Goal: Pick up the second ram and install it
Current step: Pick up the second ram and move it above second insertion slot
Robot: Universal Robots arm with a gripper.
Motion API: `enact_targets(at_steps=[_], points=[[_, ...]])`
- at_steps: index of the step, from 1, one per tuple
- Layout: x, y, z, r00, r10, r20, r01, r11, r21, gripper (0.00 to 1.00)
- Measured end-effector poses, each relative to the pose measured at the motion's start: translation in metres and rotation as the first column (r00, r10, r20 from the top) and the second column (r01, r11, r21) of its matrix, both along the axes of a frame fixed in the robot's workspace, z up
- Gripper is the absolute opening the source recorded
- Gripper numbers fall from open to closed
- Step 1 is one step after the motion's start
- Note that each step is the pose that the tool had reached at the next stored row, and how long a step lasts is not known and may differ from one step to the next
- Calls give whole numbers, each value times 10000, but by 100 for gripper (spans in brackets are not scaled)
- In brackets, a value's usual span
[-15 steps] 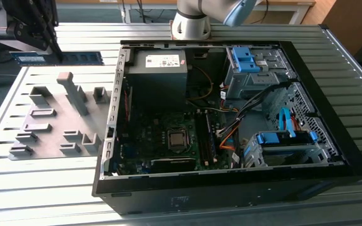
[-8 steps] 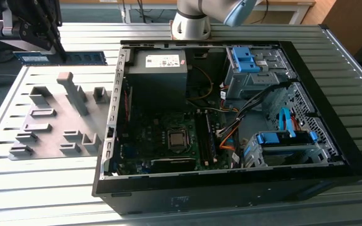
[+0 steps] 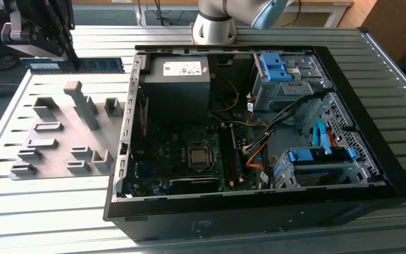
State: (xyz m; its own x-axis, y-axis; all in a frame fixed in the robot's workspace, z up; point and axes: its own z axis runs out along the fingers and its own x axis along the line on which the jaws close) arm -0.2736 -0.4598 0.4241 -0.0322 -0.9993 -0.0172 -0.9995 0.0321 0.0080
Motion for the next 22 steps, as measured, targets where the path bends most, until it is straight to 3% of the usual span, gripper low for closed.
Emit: enact_targets(at_steps=[22], points=[[218, 0, 0, 10000, -1, 0, 1, 10000, 1, 14]])
